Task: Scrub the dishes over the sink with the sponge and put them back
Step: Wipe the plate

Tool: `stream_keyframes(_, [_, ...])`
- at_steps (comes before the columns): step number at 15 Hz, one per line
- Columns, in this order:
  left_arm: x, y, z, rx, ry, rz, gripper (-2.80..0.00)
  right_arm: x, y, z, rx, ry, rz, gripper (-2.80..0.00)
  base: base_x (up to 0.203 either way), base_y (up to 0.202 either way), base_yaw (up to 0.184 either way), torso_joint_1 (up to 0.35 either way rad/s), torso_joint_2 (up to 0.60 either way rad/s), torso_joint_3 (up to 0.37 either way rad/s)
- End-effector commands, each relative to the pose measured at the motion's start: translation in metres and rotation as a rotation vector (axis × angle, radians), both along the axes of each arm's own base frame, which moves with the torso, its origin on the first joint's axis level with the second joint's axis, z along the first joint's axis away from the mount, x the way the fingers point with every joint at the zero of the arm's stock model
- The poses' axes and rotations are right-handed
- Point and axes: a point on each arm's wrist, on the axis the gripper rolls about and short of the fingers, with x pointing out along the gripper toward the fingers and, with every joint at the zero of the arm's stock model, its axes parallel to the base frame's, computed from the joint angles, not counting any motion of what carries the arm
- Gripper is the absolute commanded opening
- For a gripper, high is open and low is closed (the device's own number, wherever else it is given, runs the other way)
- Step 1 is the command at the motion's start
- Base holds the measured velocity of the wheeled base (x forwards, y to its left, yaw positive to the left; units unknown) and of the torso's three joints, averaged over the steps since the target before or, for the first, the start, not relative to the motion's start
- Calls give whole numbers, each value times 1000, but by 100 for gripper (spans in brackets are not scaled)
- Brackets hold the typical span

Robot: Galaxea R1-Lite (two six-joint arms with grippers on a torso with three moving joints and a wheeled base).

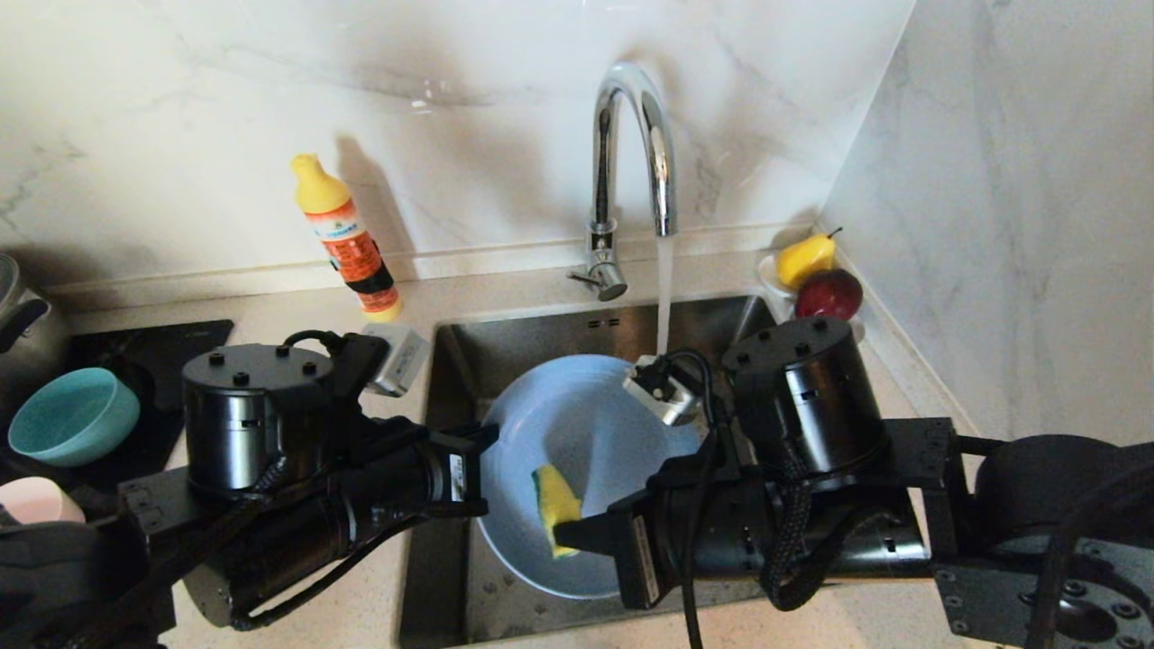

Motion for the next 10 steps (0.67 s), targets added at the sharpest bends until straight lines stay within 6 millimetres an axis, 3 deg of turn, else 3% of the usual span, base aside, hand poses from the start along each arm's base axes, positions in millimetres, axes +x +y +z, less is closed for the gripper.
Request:
stream_keyframes(1, [-1, 0, -4, 7, 10, 0, -280, 0, 12, -5, -6, 9, 22, -280, 0, 0, 0, 0, 0, 0])
stream_keyframes(4, [-2, 1, -10, 19, 30, 0, -280, -5, 16, -2, 2, 1, 38, -280, 0, 0, 0, 0, 0, 0])
stream_keyframes(10, [-7, 4, -8, -7, 4, 0, -280, 10, 13, -12, -21, 20, -3, -280, 0, 0, 0, 0, 0, 0])
